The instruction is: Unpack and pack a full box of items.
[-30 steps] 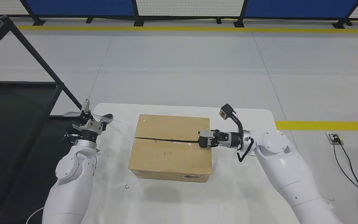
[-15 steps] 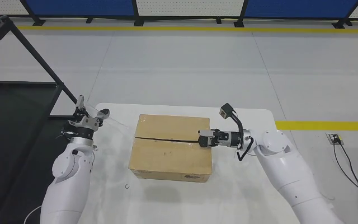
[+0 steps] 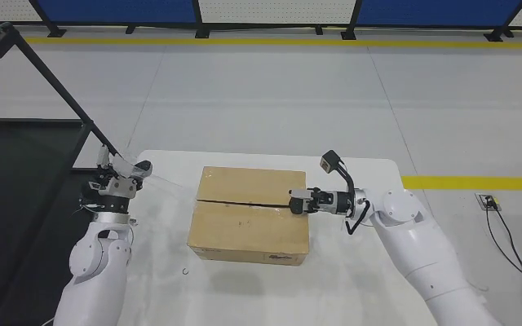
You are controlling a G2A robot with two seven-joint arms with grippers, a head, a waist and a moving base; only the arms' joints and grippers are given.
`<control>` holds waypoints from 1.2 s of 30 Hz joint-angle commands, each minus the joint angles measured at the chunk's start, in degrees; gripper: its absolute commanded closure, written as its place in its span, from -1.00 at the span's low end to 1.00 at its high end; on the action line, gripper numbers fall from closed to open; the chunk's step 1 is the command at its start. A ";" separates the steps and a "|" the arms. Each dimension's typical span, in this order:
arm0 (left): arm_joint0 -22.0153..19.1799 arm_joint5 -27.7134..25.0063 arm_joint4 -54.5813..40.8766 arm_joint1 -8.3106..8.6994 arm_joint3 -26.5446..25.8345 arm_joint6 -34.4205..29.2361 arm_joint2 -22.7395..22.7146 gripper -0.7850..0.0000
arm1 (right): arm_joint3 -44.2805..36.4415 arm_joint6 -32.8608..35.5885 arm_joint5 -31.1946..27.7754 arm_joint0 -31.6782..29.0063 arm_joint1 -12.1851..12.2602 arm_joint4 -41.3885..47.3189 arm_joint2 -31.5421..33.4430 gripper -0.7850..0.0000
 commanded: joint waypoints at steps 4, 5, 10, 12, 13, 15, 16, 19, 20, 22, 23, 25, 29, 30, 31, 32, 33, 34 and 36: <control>3.82 -1.21 -1.27 0.01 -3.43 0.27 -1.59 -1.00 | -0.06 0.13 0.01 -0.08 0.04 0.07 -0.01 -1.00; 4.38 -1.52 -1.43 0.00 -3.89 0.22 -1.82 -1.00 | -0.05 0.13 0.00 -0.09 0.04 0.08 -0.03 -1.00; 6.14 -2.28 -1.71 -0.05 -4.86 0.11 -2.38 -1.00 | -0.03 0.37 -0.18 -0.07 0.02 0.19 -0.18 -1.00; 6.37 -2.35 -1.75 -0.07 -4.84 0.19 -2.51 -1.00 | 0.00 0.39 -0.24 -0.10 0.02 0.22 -0.21 -1.00; 6.40 -2.27 -1.83 -0.09 -4.76 0.33 -2.55 -1.00 | -0.01 0.39 -0.27 -0.12 0.03 0.22 -0.22 -1.00; 6.30 -2.07 -1.92 -0.11 -4.74 0.40 -2.57 -1.00 | -0.05 0.40 -0.32 -0.20 0.05 0.23 -0.21 -1.00; 6.19 -1.98 -1.89 -0.12 -4.80 0.45 -2.55 -1.00 | -0.08 0.40 -0.36 -0.24 0.07 0.20 -0.18 -1.00; 5.65 -1.45 -1.38 -0.12 -5.13 0.62 -2.47 -1.00 | -0.26 0.42 -0.43 -0.43 0.16 0.11 -0.04 -1.00; 5.33 -1.26 -1.17 -0.12 -5.11 0.74 -2.46 -1.00 | -0.32 0.45 -0.43 -0.51 0.19 0.09 0.00 -1.00; 4.53 -0.70 -1.09 -0.10 -4.73 0.85 -2.50 -1.00 | -0.49 0.47 -0.44 -0.69 0.25 0.07 0.08 -1.00; 4.04 -0.33 -1.17 -0.08 -4.49 0.78 -2.56 -1.00 | -0.57 0.46 -0.45 -0.78 0.28 0.05 0.11 -1.00; 3.04 0.33 -1.20 -0.04 -4.03 0.68 -2.62 -1.00 | -0.74 0.46 -0.44 -0.93 0.33 0.02 0.18 -1.00; 1.65 0.83 -0.54 -0.02 -4.13 -0.05 -2.21 -1.00 | -1.10 0.32 -0.41 -1.24 0.46 -0.07 0.39 -1.00; 1.61 0.67 -0.29 -0.02 -4.47 -0.32 -2.09 -1.00 | -1.16 0.22 -0.35 -1.34 0.49 -0.09 0.45 -1.00; 1.70 0.44 -0.06 -0.02 -4.94 -0.59 -2.01 -1.00 | -1.24 0.11 -0.24 -1.42 0.52 -0.09 0.51 -1.00; 1.90 0.15 0.25 -0.02 -5.44 -0.82 -1.95 -1.00 | -1.33 -0.13 -0.23 -1.51 0.56 -0.14 0.62 -1.00; 2.15 -0.08 0.46 -0.03 -5.95 -0.96 -1.90 -1.00 | -1.41 -0.52 -0.26 -1.61 0.61 -0.14 0.79 -1.00; 2.41 -0.28 0.67 -0.03 -6.48 -1.04 -1.86 -1.00 | -1.58 -0.73 -0.30 -1.73 0.65 -0.09 0.92 -1.00; 2.95 -0.57 1.02 -0.06 -7.52 -1.05 -1.75 -1.00 | -1.86 -0.77 -0.24 -1.91 0.74 -0.08 1.12 -1.00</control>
